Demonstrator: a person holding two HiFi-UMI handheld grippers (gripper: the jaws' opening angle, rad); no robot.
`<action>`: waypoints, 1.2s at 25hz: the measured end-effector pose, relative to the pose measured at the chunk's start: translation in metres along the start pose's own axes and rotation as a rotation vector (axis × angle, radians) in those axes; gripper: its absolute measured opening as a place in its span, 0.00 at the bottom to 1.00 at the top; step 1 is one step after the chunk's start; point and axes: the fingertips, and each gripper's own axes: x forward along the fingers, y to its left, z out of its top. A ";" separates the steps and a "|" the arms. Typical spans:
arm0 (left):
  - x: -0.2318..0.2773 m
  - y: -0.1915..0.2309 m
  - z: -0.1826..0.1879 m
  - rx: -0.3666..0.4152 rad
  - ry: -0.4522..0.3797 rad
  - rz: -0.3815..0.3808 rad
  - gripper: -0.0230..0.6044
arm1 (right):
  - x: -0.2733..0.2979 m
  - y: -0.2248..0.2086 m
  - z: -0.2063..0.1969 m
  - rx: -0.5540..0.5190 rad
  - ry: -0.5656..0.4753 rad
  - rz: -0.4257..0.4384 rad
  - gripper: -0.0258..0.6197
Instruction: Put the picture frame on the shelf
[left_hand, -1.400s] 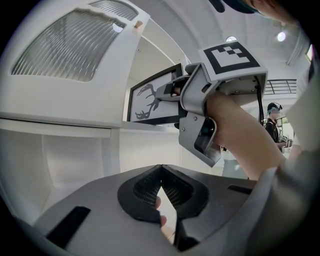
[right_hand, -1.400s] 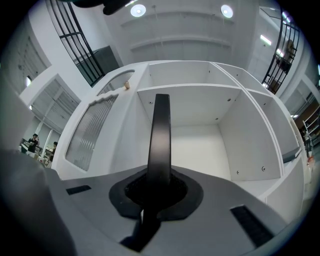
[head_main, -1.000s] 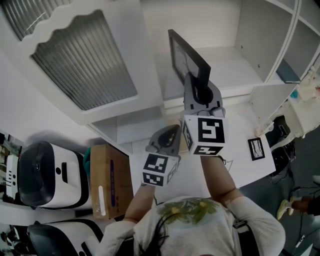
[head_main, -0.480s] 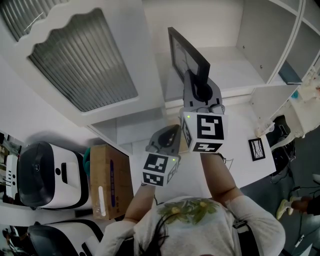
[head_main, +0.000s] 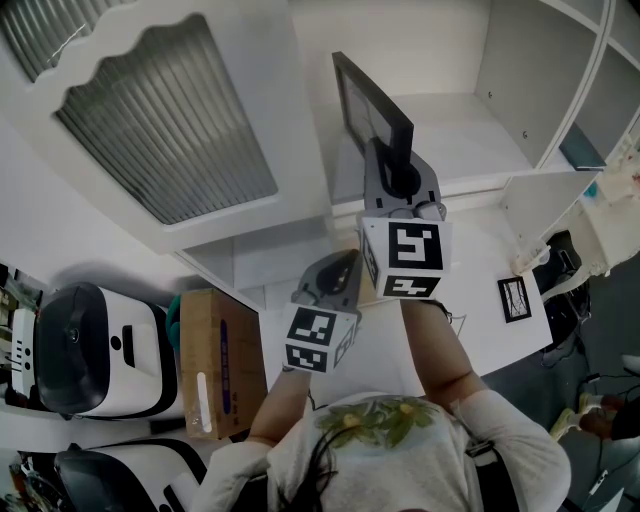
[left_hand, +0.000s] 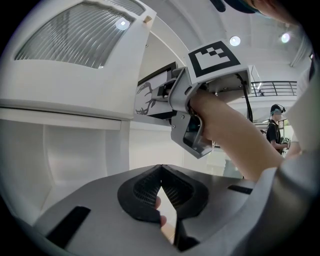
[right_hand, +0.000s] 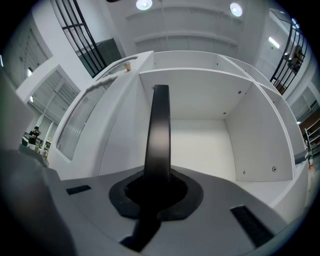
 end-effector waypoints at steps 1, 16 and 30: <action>0.000 0.000 0.000 0.000 0.001 -0.001 0.08 | 0.000 0.000 0.000 -0.001 0.002 0.001 0.10; 0.001 -0.004 0.000 0.005 0.004 -0.010 0.08 | -0.009 0.002 0.006 0.005 -0.030 0.040 0.11; -0.001 -0.005 0.000 0.009 0.001 -0.010 0.08 | -0.048 0.001 0.000 0.000 -0.046 0.059 0.27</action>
